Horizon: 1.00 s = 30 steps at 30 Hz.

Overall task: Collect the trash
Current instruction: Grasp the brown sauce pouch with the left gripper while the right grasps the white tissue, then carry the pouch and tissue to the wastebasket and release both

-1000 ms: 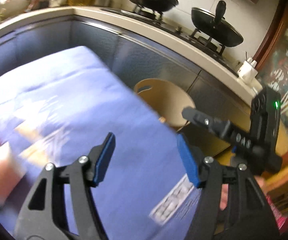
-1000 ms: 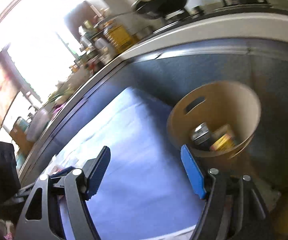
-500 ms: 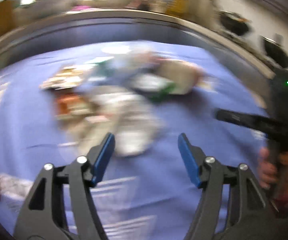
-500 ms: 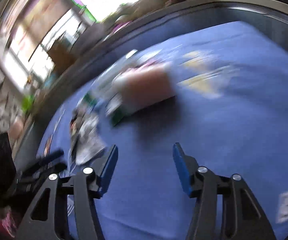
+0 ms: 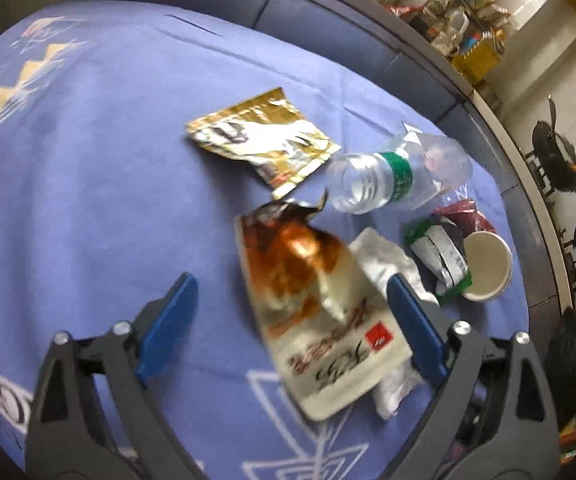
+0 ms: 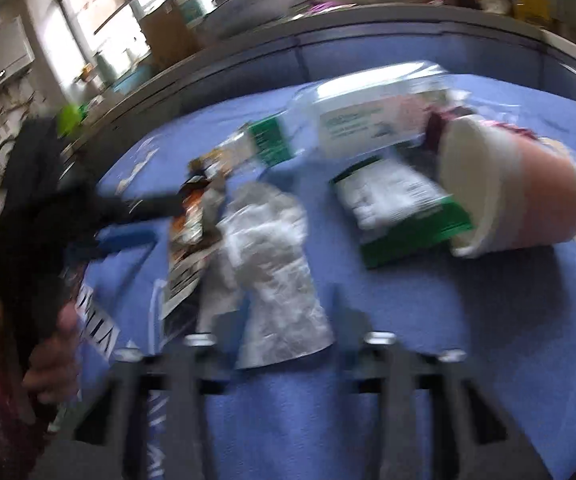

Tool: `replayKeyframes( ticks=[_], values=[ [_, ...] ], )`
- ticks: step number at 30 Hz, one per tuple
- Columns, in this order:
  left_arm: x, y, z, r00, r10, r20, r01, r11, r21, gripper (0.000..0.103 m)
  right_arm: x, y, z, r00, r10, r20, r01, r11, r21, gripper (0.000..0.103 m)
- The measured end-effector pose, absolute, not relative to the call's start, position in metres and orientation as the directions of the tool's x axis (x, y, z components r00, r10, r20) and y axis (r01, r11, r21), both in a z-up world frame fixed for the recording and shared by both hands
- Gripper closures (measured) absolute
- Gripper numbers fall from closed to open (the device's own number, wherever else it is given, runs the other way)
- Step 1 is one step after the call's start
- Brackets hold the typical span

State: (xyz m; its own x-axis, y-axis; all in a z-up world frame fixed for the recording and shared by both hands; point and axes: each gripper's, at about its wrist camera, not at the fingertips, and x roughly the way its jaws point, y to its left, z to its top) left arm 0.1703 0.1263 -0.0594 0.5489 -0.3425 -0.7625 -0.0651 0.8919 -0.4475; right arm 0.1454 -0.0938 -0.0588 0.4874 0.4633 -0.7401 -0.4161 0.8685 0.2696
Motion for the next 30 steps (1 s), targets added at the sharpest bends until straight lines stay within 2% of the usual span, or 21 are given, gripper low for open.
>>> replayKeyframes(
  ticks=[1, 2, 4, 6, 9, 11, 13, 19, 22, 23, 24, 25, 27, 28, 30],
  values=[
    [0.171, 0.123, -0.059, 0.551, -0.354, -0.755, -0.049, 0.890, -0.453, 0.019, 0.142, -0.093, -0.058, 0.488, 0.463, -0.740, -0.427, 0.866, 0.260, 0.096],
    [0.171, 0.115, -0.059, 0.545, -0.371, -0.752, -0.025, 0.889, -0.456, 0.035, 0.136, -0.093, -0.057, 0.496, 0.461, -0.736, -0.435, 0.865, 0.249, 0.100],
    [0.169, 0.098, -0.060, 0.546, -0.333, -0.769, 0.006, 0.919, -0.394, 0.040, 0.128, -0.101, -0.054, 0.499, 0.474, -0.726, -0.435, 0.861, 0.263, 0.102],
    [0.158, 0.083, -0.059, 0.548, -0.326, -0.770, 0.047, 0.931, -0.361, 0.068, 0.115, -0.118, -0.051, 0.499, 0.485, -0.718, -0.421, 0.860, 0.289, 0.102],
    [0.142, 0.068, -0.063, 0.516, -0.379, -0.768, 0.103, 0.918, -0.384, 0.069, 0.092, -0.149, -0.048, 0.501, 0.499, -0.707, -0.417, 0.855, 0.308, 0.102],
    [0.120, 0.050, -0.064, 0.524, -0.370, -0.767, 0.170, 0.928, -0.332, 0.069, 0.077, -0.172, -0.045, 0.499, 0.514, -0.698, -0.413, 0.849, 0.329, 0.102],
    [0.103, 0.031, -0.065, 0.504, -0.401, -0.765, 0.229, 0.916, -0.330, 0.069, 0.065, -0.195, -0.044, 0.521, 0.495, -0.696, -0.379, 0.864, 0.330, 0.102],
    [0.081, -0.024, -0.065, 0.459, -0.471, -0.753, 0.378, 0.871, -0.315, 0.069, 0.046, -0.257, -0.050, 0.622, 0.367, -0.692, -0.161, 0.925, 0.346, 0.102],
    [0.086, -0.048, -0.067, 0.420, -0.500, -0.758, 0.419, 0.847, -0.326, 0.069, 0.048, -0.283, -0.060, 0.635, 0.353, -0.687, -0.050, 0.906, 0.420, 0.100],
    [0.089, -0.051, -0.067, 0.417, -0.497, -0.761, 0.423, 0.847, -0.321, 0.069, 0.047, -0.289, -0.064, 0.641, 0.362, -0.677, -0.033, 0.894, 0.447, 0.097],
    [0.090, -0.056, -0.068, 0.418, -0.483, -0.769, 0.419, 0.854, -0.309, 0.066, 0.045, -0.293, -0.067, 0.647, 0.370, -0.667, -0.017, 0.881, 0.472, 0.088],
    [0.090, -0.057, -0.069, 0.414, -0.477, -0.775, 0.413, 0.858, -0.306, 0.055, 0.044, -0.296, -0.068, 0.649, 0.372, -0.664, -0.008, 0.876, 0.482, 0.079],
    [0.091, -0.057, -0.068, 0.412, -0.483, -0.773, 0.403, 0.857, -0.322, 0.046, 0.039, -0.297, -0.067, 0.672, 0.383, -0.634, -0.021, 0.865, 0.501, 0.041],
    [0.092, -0.058, -0.068, 0.413, -0.477, -0.776, 0.398, 0.861, -0.317, 0.042, 0.036, -0.297, -0.064, 0.682, 0.371, -0.630, -0.023, 0.872, 0.490, 0.034],
    [0.090, -0.057, -0.068, 0.408, -0.478, -0.778, 0.396, 0.860, -0.320, 0.041, 0.031, -0.294, -0.058, 0.704, 0.334, -0.626, -0.047, 0.902, 0.429, 0.032]
  ],
)
